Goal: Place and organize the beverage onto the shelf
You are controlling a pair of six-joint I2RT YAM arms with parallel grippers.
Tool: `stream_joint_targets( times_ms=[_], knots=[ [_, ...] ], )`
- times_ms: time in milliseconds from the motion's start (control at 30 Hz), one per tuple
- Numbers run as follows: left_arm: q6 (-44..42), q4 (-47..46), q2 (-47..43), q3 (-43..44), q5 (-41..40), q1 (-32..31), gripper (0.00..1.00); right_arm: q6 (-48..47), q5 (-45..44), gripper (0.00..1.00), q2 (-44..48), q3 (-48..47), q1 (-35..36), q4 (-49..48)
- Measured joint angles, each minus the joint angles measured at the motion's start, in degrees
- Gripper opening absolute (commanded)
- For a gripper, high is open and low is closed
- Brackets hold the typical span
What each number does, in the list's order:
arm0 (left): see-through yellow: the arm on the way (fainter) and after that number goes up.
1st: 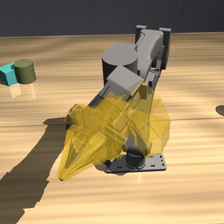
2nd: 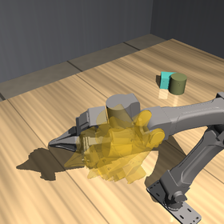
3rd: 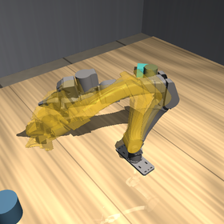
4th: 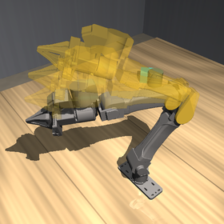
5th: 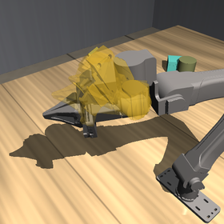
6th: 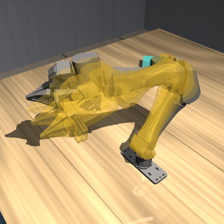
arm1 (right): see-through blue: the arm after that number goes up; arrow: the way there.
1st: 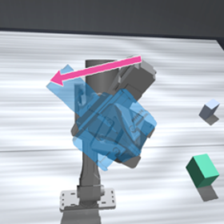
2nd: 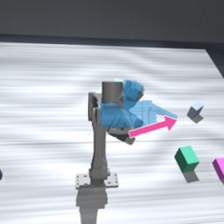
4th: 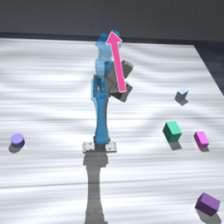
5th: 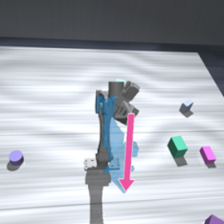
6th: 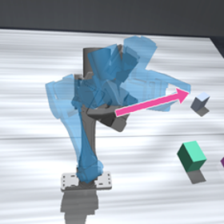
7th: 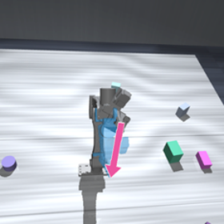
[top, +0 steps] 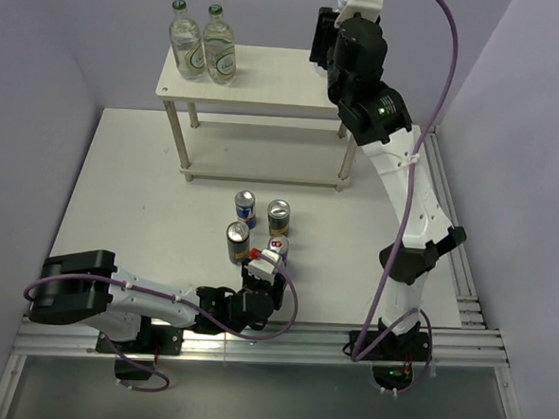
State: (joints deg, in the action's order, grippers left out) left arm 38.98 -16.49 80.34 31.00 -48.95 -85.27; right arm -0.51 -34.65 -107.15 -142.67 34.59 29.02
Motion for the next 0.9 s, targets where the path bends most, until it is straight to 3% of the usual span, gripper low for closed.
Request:
stream_joint_targets(
  times_ms=[267,467,567,600,633,900],
  knots=[
    [1.2,0.0,0.1,0.0,-0.1,-0.5,0.0,2.4,5.6,0.0,-4.6,-1.0,-5.7,10.5],
    [1.1,-1.2,1.6,0.8,0.0,-0.6,0.0,4.9,9.4,0.0,-4.5,-1.7,-7.7,13.0],
    [0.9,-1.7,3.3,2.3,0.5,-0.6,0.0,6.1,10.9,0.49,-4.5,-1.7,-8.8,13.1],
    [0.9,-1.7,3.8,2.8,0.6,-0.7,0.0,6.4,11.2,0.92,-4.5,-1.7,-9.0,13.0],
    [0.8,-2.0,4.4,3.3,0.8,-0.7,0.0,7.0,11.5,1.0,-4.5,-1.7,-9.3,13.0],
    [0.7,-2.3,5.8,4.7,1.6,-0.7,0.0,7.1,11.8,1.0,-4.3,-1.4,-9.8,10.4]
  ],
)
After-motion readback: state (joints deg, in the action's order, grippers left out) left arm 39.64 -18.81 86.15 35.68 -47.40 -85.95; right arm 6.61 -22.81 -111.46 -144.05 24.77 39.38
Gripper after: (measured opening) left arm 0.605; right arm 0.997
